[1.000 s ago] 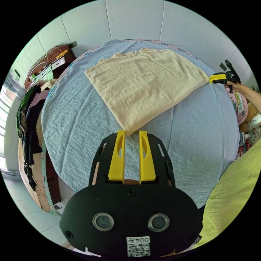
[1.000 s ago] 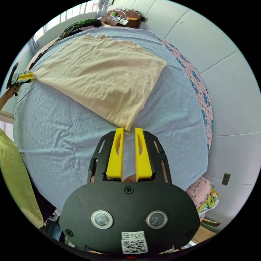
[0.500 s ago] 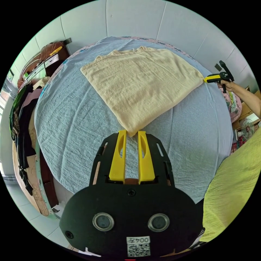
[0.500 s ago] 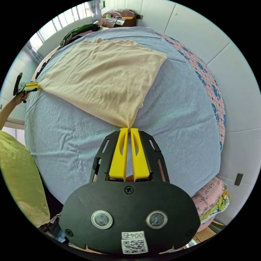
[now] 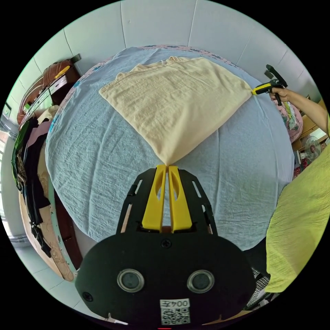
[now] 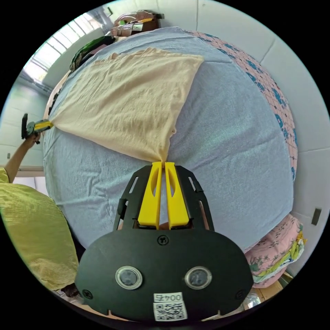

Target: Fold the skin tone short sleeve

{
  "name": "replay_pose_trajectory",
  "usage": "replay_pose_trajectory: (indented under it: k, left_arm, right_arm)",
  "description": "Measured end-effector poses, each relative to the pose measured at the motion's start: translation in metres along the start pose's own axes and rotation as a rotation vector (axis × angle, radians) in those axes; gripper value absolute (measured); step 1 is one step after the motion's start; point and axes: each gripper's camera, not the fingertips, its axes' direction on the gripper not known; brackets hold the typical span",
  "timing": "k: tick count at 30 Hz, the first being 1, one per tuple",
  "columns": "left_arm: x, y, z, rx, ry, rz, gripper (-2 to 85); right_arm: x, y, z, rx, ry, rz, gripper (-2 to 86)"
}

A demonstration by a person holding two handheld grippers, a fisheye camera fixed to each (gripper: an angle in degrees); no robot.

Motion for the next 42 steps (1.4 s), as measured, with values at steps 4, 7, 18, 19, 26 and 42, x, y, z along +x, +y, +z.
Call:
replay_pose_trajectory:
  k: [4,7,18,19,26,42]
  left_arm:
    - [-0.002,-0.004,-0.001,0.005,0.008,-0.028,1.5]
    - [0.003,-0.009,-0.004,-0.014,-0.017,-0.037,1.8]
    - [0.001,-0.006,-0.053,0.085,-0.025,-0.173,1.8]
    - [0.002,-0.011,-0.059,0.106,-0.023,-0.179,1.9]
    - [0.015,-0.076,-0.064,0.099,-0.049,-0.096,1.7]
    - [-0.003,-0.147,-0.022,-0.095,-0.045,-0.059,0.4]
  right_arm:
    - [0.01,-0.005,-0.003,0.032,-0.022,0.028,1.8]
    - [0.008,-0.013,-0.006,-0.005,-0.001,0.025,3.5]
    - [-0.028,-0.035,-0.034,-0.065,-0.039,-0.033,6.2]
    - [-0.034,-0.041,-0.034,-0.053,-0.038,-0.042,5.9]
    - [-0.044,-0.097,-0.039,-0.02,0.016,0.007,4.0]
    - [-0.022,-0.161,-0.019,-0.217,0.054,0.068,-0.7]
